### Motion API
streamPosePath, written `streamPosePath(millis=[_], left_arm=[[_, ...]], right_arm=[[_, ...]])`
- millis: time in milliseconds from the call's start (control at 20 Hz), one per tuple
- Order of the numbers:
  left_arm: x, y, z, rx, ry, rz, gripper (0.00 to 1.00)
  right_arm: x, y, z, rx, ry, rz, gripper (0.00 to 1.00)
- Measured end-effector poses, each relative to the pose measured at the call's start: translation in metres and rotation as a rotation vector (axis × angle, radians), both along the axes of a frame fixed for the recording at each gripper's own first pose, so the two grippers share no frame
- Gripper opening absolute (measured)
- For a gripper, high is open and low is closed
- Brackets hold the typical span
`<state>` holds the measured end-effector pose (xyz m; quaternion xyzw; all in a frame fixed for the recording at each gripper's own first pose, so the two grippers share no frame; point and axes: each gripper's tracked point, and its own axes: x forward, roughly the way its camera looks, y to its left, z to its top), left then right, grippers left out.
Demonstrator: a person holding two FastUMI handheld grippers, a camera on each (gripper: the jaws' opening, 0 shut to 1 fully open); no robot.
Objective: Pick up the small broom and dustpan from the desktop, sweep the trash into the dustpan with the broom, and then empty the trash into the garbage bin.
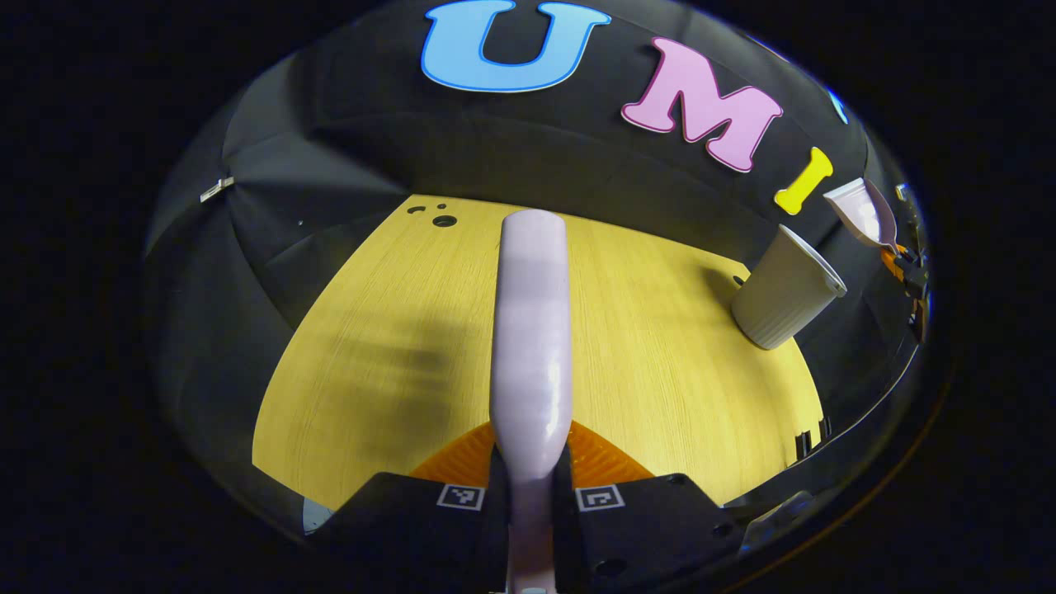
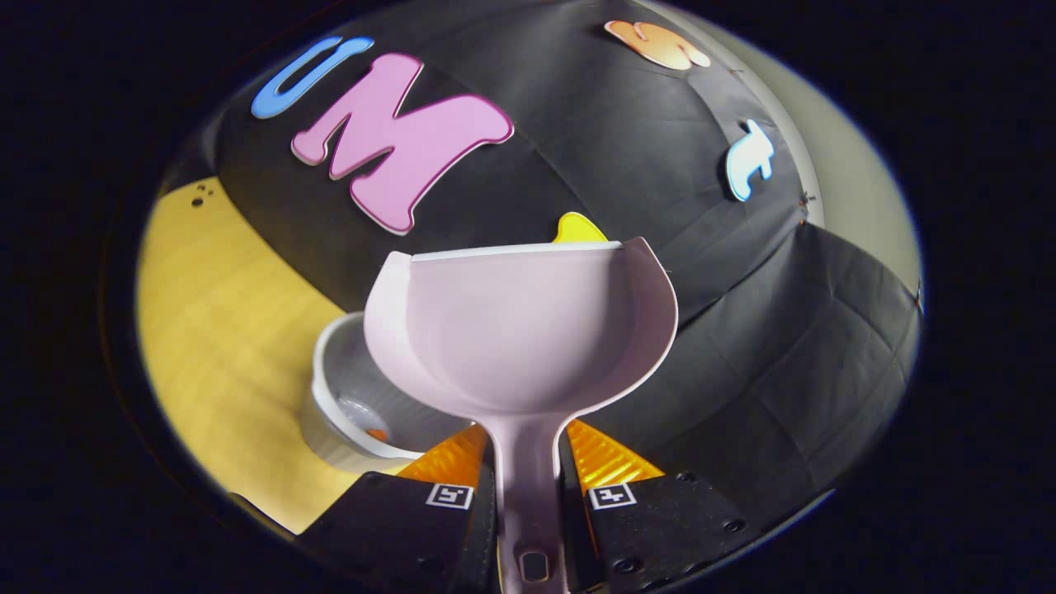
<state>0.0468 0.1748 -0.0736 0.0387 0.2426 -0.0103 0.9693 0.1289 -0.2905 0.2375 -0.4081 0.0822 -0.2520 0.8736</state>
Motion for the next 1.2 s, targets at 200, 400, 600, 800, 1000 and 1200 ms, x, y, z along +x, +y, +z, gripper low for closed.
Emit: streamPosePath(millis=[200, 400, 600, 800, 1000, 1200], left_arm=[[-0.003, -0.019, -0.001, -0.009, -0.013, -0.044, 0.26], [-0.009, -0.033, -0.011, -0.014, -0.021, -0.070, 0.24], [-0.013, -0.038, -0.026, 0.001, -0.014, -0.096, 0.25], [-0.008, -0.034, -0.039, 0.025, 0.014, -0.079, 0.26], [0.004, -0.035, -0.048, 0.042, 0.044, -0.069, 0.26], [0.029, -0.037, -0.063, 0.080, 0.098, -0.030, 0.27]], right_arm=[[0.001, 0.015, 0.018, 0.180, 0.005, 0.065, 0.36], [-0.002, 0.030, 0.035, 0.342, 0.036, 0.137, 0.36], [-0.001, 0.034, 0.024, 0.466, 0.106, 0.212, 0.36], [-0.007, 0.040, 0.014, 0.585, 0.202, 0.228, 0.36], [-0.013, 0.040, -0.013, 0.725, 0.317, 0.216, 0.39], [-0.017, 0.040, -0.066, 0.809, 0.392, 0.176, 0.36]])
